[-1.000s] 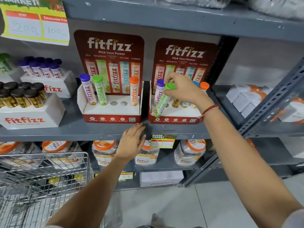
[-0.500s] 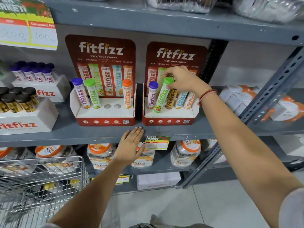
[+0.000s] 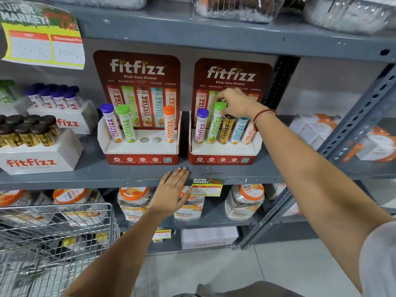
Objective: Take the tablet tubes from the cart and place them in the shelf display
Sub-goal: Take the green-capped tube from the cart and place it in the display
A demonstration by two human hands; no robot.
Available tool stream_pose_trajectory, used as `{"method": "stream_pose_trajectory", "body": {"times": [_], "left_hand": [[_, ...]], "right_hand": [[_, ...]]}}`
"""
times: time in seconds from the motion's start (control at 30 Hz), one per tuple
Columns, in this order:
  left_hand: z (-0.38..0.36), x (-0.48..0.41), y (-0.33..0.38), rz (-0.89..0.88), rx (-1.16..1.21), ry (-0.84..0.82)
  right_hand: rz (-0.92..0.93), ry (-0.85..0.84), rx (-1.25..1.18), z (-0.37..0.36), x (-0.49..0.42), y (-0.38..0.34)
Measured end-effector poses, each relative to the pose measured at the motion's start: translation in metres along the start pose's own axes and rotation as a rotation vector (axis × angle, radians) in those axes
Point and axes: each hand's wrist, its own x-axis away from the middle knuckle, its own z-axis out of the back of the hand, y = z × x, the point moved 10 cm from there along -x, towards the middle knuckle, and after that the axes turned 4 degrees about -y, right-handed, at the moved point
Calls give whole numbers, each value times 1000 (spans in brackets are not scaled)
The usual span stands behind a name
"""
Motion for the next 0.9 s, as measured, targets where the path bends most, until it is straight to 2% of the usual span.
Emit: {"method": "stream_pose_trajectory", "body": {"times": [0.13,0.37,0.53,0.67,0.8,0.9], "left_hand": [[1,0,0,-5,-5,-2],[1,0,0,1,-12,-18],[8,-1,1,-9,38,-31],[35,4,-12,22,114,30],[73,32,-47,154,144,208],[92,74,-77,251,133,294]], "right_hand": [[43,-47,29,-18,1,-5],[75,-14,16,-21,3,-5],[85,24,-101,-17,15,-6],[76,317,-116,-1,37,-11],[-11,710,-244,6,77,-22],[47,780,-330,-13,91,-61]]}}
